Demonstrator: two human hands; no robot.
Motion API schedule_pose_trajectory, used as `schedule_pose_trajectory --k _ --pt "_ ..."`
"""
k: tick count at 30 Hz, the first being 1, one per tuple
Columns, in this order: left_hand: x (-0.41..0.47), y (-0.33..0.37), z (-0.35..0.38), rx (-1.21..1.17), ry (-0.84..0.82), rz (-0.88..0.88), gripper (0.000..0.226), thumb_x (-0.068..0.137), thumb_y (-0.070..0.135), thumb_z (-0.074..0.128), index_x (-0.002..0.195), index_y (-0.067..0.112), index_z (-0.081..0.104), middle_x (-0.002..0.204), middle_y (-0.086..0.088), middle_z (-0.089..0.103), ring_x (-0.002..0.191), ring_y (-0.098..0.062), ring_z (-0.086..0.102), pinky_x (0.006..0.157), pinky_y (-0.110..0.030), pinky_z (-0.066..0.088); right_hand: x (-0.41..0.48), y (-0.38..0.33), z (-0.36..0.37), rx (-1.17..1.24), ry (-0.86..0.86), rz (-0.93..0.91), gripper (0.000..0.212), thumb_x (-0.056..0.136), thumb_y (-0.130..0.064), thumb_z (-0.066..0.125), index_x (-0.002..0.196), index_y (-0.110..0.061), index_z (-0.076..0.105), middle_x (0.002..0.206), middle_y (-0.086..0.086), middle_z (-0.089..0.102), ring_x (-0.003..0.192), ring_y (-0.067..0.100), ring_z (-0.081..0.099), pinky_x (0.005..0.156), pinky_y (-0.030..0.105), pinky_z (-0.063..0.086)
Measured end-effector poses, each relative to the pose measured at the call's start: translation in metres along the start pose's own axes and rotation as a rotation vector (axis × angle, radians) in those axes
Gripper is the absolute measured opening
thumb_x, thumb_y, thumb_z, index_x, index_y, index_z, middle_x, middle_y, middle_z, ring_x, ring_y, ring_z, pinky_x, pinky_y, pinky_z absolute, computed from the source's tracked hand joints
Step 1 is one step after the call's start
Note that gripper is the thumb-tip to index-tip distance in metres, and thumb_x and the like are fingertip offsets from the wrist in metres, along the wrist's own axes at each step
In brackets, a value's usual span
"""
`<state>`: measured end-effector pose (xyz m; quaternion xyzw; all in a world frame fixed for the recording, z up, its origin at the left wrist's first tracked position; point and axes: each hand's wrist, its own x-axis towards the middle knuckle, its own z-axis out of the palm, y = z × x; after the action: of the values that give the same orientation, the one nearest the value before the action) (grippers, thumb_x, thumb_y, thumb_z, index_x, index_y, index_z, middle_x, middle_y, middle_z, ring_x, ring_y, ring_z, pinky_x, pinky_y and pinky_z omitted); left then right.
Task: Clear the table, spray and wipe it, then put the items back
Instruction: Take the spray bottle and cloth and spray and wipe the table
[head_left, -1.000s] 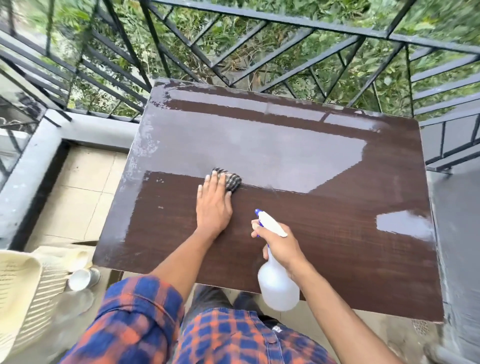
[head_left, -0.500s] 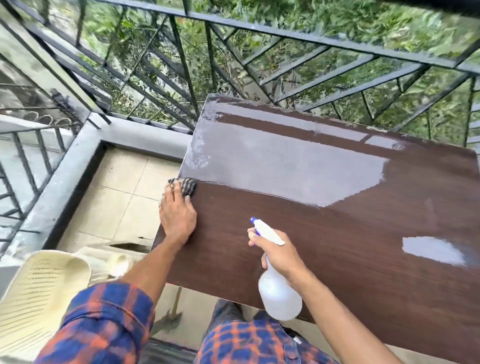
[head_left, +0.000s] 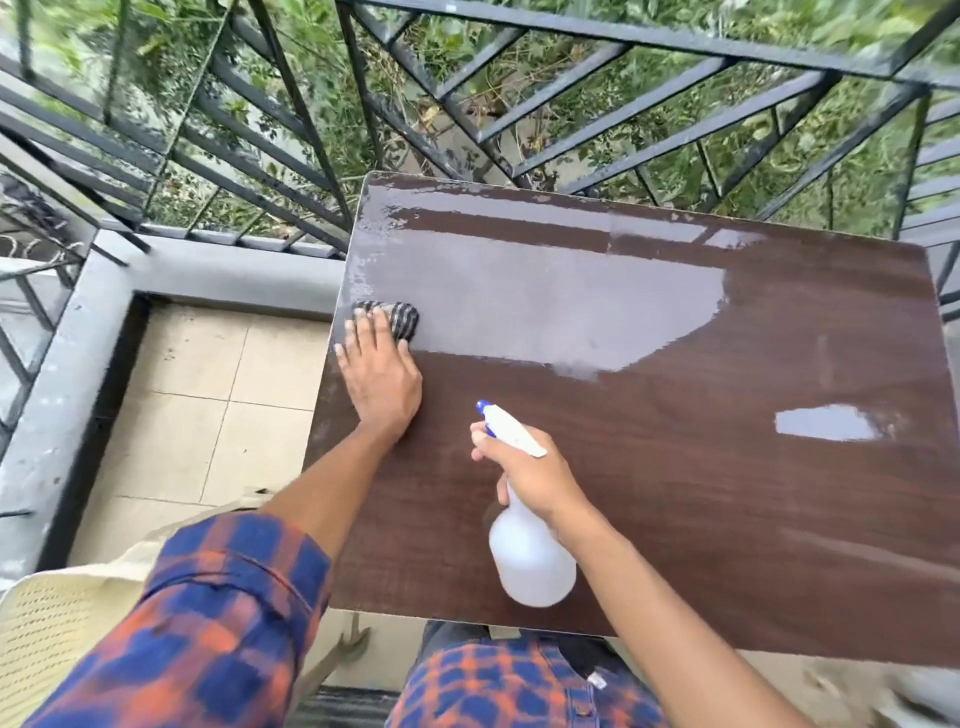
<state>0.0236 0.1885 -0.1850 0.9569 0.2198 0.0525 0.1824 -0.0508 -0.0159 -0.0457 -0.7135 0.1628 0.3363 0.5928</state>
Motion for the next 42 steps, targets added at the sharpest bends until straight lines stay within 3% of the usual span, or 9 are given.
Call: schedule_pose_trajectory --k 3,8,12,15,20,25,29,37,42 --pt "-0.016 0.041 0.015 -0.001 -0.037 0.160 0.058 0.099 0.028 0.045 0.152 0.010 0.035 0.157 -0.016 0.036 0.145 -0.036 0.031 0.118 -0.055 0.023 -0.003 0.005 -0.011 0.079 0.040 0.044 0.019 0.090 -0.035 0.068 0.100 -0.020 0.076 0.104 0.006 0.075 0.044 0.019 0.046 0.061 0.029 0.044" --pt "-0.057 0.128 0.043 -0.057 -0.205 0.442 0.057 0.096 0.032 0.039 0.149 0.010 0.042 0.154 -0.016 0.041 0.142 -0.035 0.038 0.115 -0.053 0.029 -0.011 0.014 -0.042 0.250 0.160 0.104 0.021 0.096 -0.029 0.067 0.111 -0.017 0.075 0.089 0.001 0.074 0.040 0.018 0.043 0.054 0.027 0.041" --pt "-0.076 0.177 0.067 -0.035 -0.337 0.737 0.060 0.093 0.031 0.055 0.148 0.012 0.043 0.155 -0.012 0.042 0.142 -0.031 0.040 0.116 -0.049 0.029 -0.014 0.027 -0.070 0.415 0.323 0.135 0.025 0.090 -0.027 0.073 0.112 -0.015 0.077 0.084 0.008 0.074 0.050 0.027 0.044 0.048 0.028 0.039" --pt "-0.079 0.192 0.073 -0.001 -0.387 0.865 0.060 0.095 0.033 0.056 0.149 0.012 0.043 0.156 -0.010 0.041 0.143 -0.029 0.038 0.118 -0.048 0.028 -0.013 0.034 -0.090 0.448 0.404 0.134 0.038 0.089 -0.029 0.074 0.124 -0.014 0.072 0.089 0.011 0.077 0.052 0.029 0.045 0.045 0.029 0.039" --pt "-0.066 0.208 0.078 -0.009 -0.436 1.003 0.056 0.101 0.034 0.045 0.153 0.014 0.036 0.161 -0.009 0.032 0.148 -0.029 0.029 0.122 -0.047 0.017 -0.004 0.025 -0.106 0.465 0.455 0.117 0.035 0.092 -0.027 0.070 0.125 -0.015 0.072 0.089 0.008 0.076 0.041 0.021 0.040 0.047 0.026 0.039" --pt "-0.051 0.208 0.081 -0.058 -0.415 0.903 0.058 0.099 0.029 0.050 0.153 0.014 0.036 0.160 -0.009 0.032 0.148 -0.029 0.029 0.122 -0.047 0.014 0.014 0.003 -0.098 0.476 0.440 0.092 0.023 0.090 -0.030 0.072 0.109 -0.019 0.079 0.095 0.010 0.076 0.045 0.022 0.040 0.054 0.028 0.039" --pt "-0.020 0.188 0.070 -0.114 -0.301 0.596 0.054 0.100 0.029 0.049 0.150 0.014 0.040 0.158 -0.010 0.037 0.146 -0.030 0.032 0.120 -0.052 0.019 0.034 -0.013 -0.077 0.456 0.383 0.059 0.022 0.092 -0.026 0.072 0.110 -0.015 0.077 0.102 0.019 0.075 0.055 0.028 0.044 0.049 0.028 0.039" --pt "0.040 0.055 0.023 -0.084 -0.045 0.129 0.056 0.098 0.026 0.049 0.151 0.012 0.038 0.158 -0.013 0.036 0.145 -0.032 0.032 0.121 -0.050 0.019 0.055 -0.029 -0.023 0.346 0.176 0.068 0.017 0.090 -0.031 0.074 0.105 -0.025 0.077 0.101 0.008 0.077 0.052 0.027 0.044 0.056 0.032 0.039" --pt "0.049 -0.001 0.005 -0.080 0.029 0.015 0.056 0.097 0.025 0.051 0.149 0.007 0.040 0.154 -0.019 0.039 0.141 -0.037 0.036 0.118 -0.054 0.024 0.063 -0.039 0.013 0.263 0.031 0.052 0.024 0.091 -0.034 0.073 0.114 -0.032 0.073 0.094 0.002 0.076 0.060 0.026 0.049 0.053 0.030 0.039"
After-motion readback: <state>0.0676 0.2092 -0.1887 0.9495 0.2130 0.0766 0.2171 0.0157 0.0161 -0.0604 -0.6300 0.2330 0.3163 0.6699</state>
